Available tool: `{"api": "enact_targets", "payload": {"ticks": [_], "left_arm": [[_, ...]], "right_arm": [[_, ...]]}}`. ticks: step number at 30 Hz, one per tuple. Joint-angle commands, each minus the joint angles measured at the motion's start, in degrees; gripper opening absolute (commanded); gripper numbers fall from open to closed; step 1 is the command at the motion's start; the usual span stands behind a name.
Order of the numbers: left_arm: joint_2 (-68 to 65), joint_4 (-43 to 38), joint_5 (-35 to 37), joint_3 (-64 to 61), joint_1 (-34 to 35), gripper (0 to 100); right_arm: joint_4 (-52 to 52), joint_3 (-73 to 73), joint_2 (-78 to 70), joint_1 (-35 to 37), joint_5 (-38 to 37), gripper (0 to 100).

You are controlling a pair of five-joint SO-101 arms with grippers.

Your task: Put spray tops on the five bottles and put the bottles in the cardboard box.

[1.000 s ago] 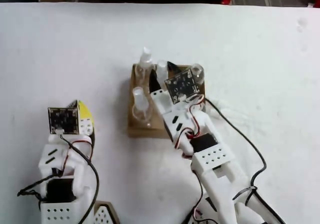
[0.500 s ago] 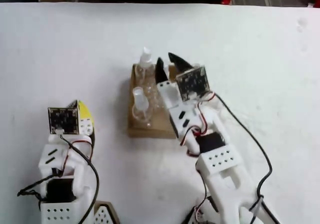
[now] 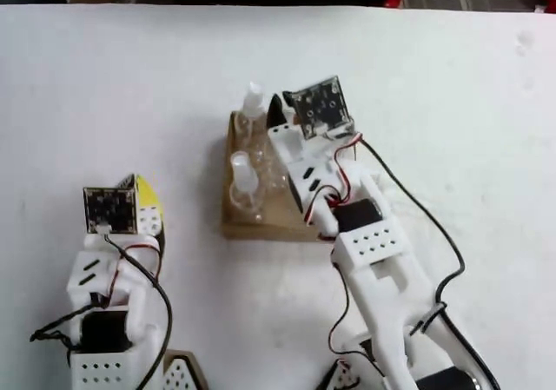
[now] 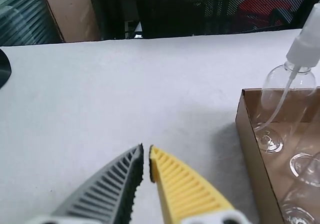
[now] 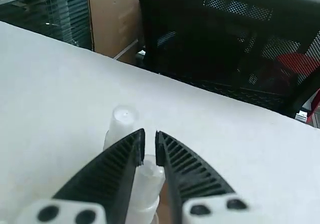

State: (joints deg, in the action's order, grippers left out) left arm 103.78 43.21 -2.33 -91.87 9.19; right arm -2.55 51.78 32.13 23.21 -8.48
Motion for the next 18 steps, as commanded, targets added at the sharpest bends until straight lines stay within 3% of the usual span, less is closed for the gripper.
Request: {"api": "enact_targets", "payload": {"ticks": [1,10,14,18], "left_arm": [[0.57,-1.49,-0.79,0.35,-0.22,2],[0.57,-1.41,-0.79,0.35,-0.22,2],[0.57,-1.41,-0.79,0.35,-0.31,2],[0.57,-1.85,-0.79,-0.18,-0.31,2]], "right_arm": [[-0.22,0.97,4.44,-0.22,0.44,1.5],[-2.15,-0.88,9.8,-3.03,0.44,1.5],[-16.84,-9.85,19.03,-10.24,0.53,1.5],[-30.99,-20.31,18.95,-19.3,0.09,1.5]]}}
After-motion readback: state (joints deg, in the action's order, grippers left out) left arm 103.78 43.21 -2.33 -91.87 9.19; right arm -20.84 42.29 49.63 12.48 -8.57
